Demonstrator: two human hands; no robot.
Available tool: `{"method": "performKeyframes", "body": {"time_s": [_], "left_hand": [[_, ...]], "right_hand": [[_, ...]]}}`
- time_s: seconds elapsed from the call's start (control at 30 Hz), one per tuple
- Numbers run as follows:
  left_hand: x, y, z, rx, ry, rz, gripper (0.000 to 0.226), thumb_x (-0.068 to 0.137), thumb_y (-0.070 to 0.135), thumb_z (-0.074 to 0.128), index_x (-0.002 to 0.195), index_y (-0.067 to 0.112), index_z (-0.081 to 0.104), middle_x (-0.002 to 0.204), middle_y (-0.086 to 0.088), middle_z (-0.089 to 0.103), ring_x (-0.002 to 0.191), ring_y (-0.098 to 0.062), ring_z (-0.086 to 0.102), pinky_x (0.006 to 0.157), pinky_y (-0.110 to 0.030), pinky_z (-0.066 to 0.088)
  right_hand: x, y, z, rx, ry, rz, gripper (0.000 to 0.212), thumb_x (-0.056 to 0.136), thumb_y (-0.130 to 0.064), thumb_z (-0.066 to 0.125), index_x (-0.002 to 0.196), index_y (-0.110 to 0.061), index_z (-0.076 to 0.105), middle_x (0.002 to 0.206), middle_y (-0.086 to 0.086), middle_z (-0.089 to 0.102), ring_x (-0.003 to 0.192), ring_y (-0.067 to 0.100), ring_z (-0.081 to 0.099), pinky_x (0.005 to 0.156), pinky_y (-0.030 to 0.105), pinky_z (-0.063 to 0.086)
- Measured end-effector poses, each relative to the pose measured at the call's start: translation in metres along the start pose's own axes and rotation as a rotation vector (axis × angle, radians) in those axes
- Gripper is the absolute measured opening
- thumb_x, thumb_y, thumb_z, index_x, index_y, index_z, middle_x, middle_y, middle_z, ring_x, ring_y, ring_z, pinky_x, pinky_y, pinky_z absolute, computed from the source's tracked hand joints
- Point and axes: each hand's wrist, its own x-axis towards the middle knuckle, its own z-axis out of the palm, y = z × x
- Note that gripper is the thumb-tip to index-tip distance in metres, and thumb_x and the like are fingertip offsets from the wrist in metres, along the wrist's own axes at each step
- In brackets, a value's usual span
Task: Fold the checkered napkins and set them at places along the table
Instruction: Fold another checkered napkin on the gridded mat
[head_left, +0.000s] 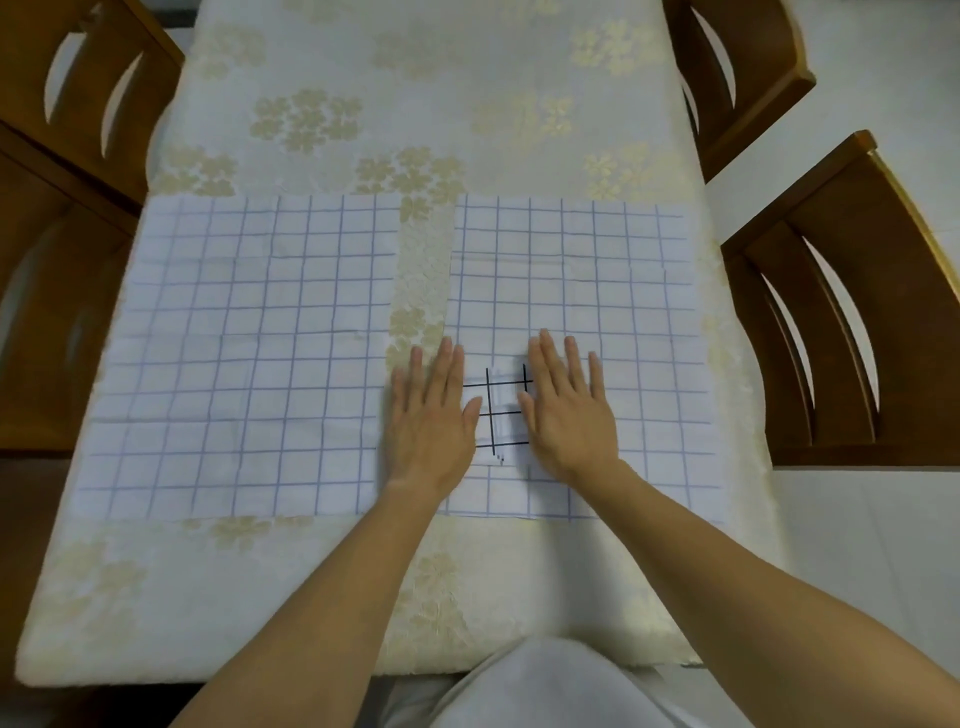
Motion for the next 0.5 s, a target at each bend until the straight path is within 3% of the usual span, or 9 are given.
{"method": "performKeyframes", "body": {"time_s": [0.13,0.33,0.5], "left_hand": [[0.004,0.021,0.01,-0.049,-0.058,0.033,0.058,0.11,0.039,0.01,0.161,0.02,-0.01,0.17,0.001,-0.014,0.155,-0.026,-0.016,0.127,-0.049,-0.001],[-0.002,0.003,0.015,-0.001,-0.142,-0.045,0.065,0.103,0.053,0.001,0.158,0.027,-0.021,0.165,0.008,-0.026,0.154,-0.026,-0.021,0.124,-0.057,-0.005],[-0.006,-0.008,0.003,0.001,-0.19,-0.069,0.07,0.102,0.062,-0.001,0.155,0.026,-0.029,0.162,0.012,-0.034,0.152,-0.024,-0.028,0.123,-0.056,-0.01]], "right_hand": [[0.01,-0.025,0.013,0.053,-0.067,-0.077,0.066,0.105,-0.048,0.007,0.162,-0.015,0.002,0.169,0.001,-0.005,0.156,0.026,-0.009,0.126,0.048,-0.003],[0.005,-0.006,0.014,-0.053,-0.176,-0.045,0.076,0.099,-0.067,-0.003,0.158,-0.022,-0.02,0.164,-0.008,-0.028,0.15,0.022,-0.029,0.123,0.048,-0.014],[-0.003,0.005,0.01,-0.011,-0.162,0.058,0.074,0.101,-0.064,-0.001,0.158,-0.02,-0.021,0.164,-0.004,-0.029,0.15,0.026,-0.029,0.123,0.049,-0.014]]}}
